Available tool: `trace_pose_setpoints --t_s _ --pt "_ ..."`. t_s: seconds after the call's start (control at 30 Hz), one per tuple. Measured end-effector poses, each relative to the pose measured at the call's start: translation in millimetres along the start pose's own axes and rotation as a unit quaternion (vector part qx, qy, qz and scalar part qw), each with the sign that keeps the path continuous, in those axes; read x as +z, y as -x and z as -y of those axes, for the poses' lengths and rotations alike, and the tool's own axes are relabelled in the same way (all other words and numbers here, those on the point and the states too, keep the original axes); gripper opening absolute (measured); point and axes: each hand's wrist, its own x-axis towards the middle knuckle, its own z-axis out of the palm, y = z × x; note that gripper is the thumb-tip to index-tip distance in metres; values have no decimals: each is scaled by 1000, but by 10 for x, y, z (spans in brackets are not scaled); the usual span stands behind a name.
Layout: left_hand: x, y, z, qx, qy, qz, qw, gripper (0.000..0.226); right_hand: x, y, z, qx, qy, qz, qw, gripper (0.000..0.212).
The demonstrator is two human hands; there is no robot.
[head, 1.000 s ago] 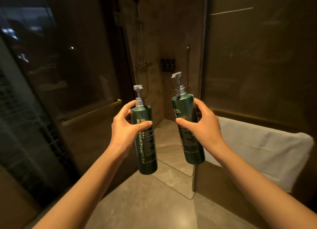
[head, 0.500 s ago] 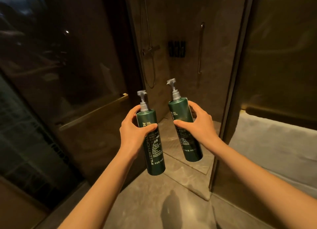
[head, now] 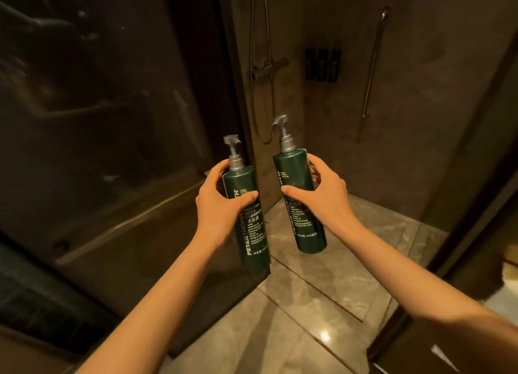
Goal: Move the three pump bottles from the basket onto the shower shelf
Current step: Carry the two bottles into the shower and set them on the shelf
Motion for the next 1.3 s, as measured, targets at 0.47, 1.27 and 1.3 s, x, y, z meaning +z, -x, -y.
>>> trace_pose_setpoints --t_s 0.47,1.27,1.3 --pt "1174 -2829 650 28 62 64 996 74 80 -2539 -662 20 34 -90 995 70" --pt "2848 -6133 535 14 12 -170 985 81 -158 -6925 -1791 -90 -62 103 989 68" --pt "2791 -6196 489 19 4 -188 982 81 -75 -7064 -1749 -101 -78 116 985 68"
